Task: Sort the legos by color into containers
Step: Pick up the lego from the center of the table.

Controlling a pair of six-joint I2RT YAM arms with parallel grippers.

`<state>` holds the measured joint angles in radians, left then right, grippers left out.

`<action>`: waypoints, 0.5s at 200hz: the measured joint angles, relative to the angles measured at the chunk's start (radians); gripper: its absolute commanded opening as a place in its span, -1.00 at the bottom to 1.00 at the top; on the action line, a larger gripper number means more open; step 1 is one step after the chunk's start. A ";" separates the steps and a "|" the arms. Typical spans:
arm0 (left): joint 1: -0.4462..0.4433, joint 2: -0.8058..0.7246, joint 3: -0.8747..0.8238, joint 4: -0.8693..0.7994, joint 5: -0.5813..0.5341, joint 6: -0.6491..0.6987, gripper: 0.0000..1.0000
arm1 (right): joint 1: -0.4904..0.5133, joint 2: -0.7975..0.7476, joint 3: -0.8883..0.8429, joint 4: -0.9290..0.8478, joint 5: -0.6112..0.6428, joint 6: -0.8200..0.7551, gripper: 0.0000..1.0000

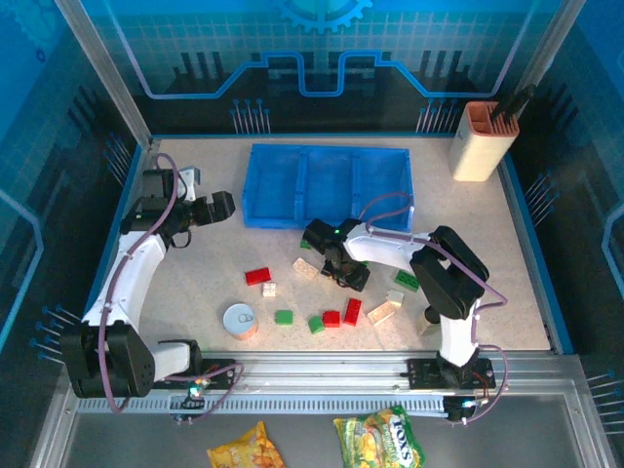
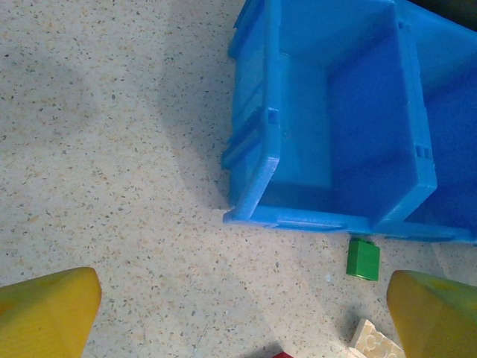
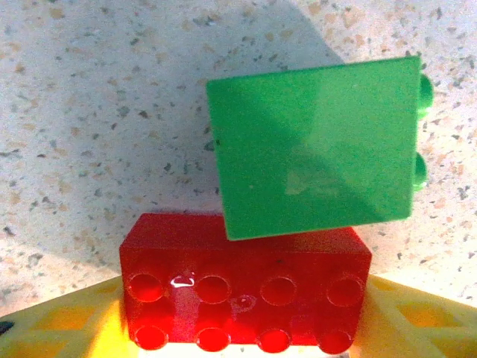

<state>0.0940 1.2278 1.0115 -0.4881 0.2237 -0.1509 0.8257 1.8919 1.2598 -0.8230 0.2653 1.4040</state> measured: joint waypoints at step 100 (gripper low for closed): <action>0.009 0.000 0.000 0.000 0.003 0.000 0.98 | 0.010 -0.076 0.022 0.002 0.016 -0.408 0.15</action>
<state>0.1028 1.2278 1.0115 -0.4881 0.2264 -0.1509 0.8356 1.8164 1.2816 -0.8207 0.2813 0.9958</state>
